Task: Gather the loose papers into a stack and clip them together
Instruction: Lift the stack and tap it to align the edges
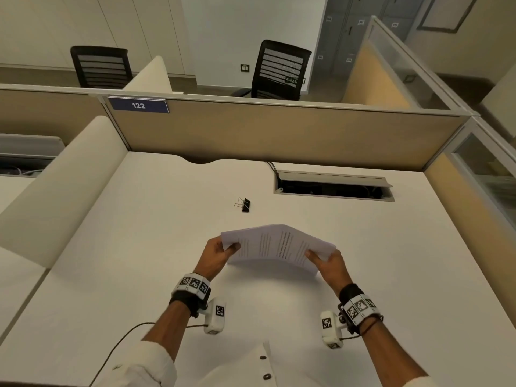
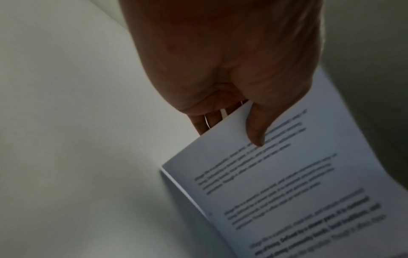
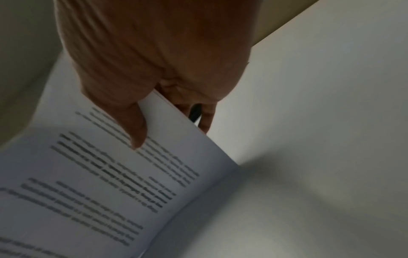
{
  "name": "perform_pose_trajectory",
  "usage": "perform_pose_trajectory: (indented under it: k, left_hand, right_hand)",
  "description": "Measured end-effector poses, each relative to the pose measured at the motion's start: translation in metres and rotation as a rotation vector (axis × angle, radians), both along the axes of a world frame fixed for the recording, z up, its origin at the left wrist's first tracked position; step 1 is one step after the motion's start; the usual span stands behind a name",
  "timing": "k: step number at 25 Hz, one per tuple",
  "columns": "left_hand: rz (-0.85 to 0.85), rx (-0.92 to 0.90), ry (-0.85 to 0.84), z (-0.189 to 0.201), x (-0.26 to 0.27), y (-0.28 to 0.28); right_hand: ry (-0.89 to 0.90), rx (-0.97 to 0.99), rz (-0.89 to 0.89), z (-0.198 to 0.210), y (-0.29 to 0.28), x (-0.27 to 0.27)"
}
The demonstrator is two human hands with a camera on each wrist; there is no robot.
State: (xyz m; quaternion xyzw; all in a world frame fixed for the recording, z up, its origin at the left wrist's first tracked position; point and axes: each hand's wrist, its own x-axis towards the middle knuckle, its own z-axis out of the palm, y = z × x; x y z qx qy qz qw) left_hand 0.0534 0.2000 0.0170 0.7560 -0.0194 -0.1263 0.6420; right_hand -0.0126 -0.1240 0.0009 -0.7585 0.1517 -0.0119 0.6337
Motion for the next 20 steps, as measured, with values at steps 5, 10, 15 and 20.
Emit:
perform_pose_trajectory:
  k: [5, 10, 15, 20]
  left_hand:
    - [0.052, 0.066, 0.003, -0.025, -0.001, -0.001]
    - [0.056, 0.061, -0.068, -0.021, 0.01, -0.005]
    - [-0.057, 0.192, -0.011, -0.043, 0.01, -0.001]
    - [-0.012, 0.229, 0.02, -0.047, 0.011, -0.01]
  right_hand:
    - [0.09, -0.124, 0.022, -0.033, -0.005, 0.003]
    - [0.016, -0.124, -0.019, -0.021, -0.008, 0.011]
    - [0.164, -0.228, 0.022, -0.047, -0.02, 0.005]
    - [0.196, -0.246, 0.024, -0.053, -0.02, -0.004]
